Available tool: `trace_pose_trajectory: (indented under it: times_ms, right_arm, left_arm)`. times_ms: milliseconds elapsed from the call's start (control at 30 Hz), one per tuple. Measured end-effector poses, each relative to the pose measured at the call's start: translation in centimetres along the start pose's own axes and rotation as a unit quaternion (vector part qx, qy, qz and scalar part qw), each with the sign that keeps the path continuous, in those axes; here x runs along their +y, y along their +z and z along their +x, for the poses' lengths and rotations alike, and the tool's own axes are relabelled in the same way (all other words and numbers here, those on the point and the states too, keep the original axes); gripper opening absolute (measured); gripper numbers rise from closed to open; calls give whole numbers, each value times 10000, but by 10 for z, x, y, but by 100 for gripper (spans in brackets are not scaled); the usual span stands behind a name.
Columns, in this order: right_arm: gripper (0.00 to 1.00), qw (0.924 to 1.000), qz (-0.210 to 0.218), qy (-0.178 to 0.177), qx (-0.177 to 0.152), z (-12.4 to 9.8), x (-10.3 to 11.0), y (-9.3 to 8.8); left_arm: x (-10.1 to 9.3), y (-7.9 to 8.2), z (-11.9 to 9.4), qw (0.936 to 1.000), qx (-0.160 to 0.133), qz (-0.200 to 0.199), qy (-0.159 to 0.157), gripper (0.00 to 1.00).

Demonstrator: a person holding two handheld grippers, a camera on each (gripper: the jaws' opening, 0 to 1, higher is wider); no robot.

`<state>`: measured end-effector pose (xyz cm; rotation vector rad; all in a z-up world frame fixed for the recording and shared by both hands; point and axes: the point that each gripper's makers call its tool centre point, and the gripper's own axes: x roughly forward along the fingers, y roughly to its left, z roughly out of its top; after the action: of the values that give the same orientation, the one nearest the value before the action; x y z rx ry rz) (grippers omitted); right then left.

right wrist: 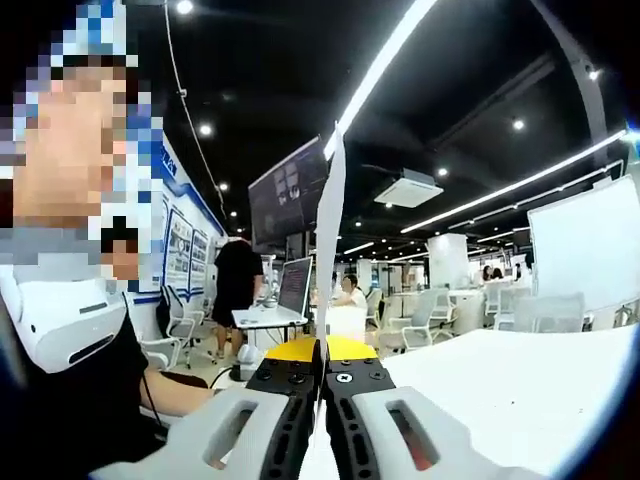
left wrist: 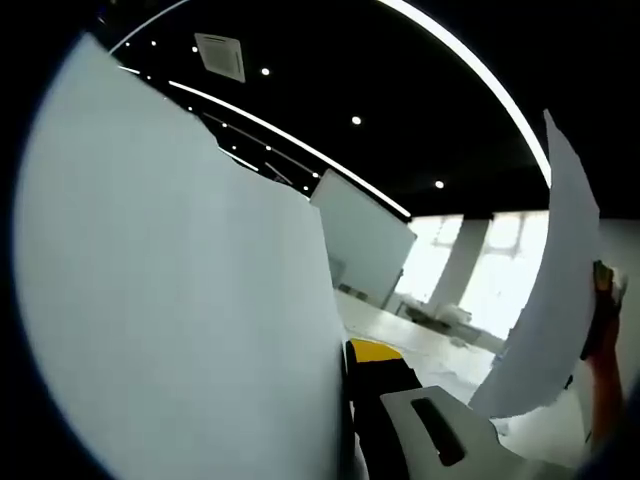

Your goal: Organize the stack of printing papers by aligning and flattening the scattered papers on the table

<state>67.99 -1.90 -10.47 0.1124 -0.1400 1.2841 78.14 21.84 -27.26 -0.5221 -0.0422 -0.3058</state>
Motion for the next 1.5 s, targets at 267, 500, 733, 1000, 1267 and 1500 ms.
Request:
trace_pose_trajectory:
  times_ms: [267, 500, 733, 1000, 1267, 1500]
  right_arm:
    - [0, 9993, 137, -59, 335, 5, -3, -15]
    - [0, 9987, 126, 105, 491, 8, 6, -21]
    - [0, 9982, 154, 201, 552, 12, 11, -24]
    - [0, 9975, 112, 327, 618, 16, 19, -24]
    - [0, 9971, 317, 425, 554, 18, 18, -23]
    - [0, 9945, 646, 247, 790, 21, 2, -43]
  left_arm:
    - [-4, 0, -1, 10000, 2, -10, -5, 7]
    - [-6, -1, -1, 10000, 3, -7, -3, 7]
    - [-8, -1, -1, 10000, 0, -20, -4, 7]
    - [-10, 0, -2, 10000, -2, -27, -8, 7]
    - [-9, 0, -2, 10000, -5, -44, -13, 7]
    - [-10, 0, -2, 10000, -5, -49, -16, 7]
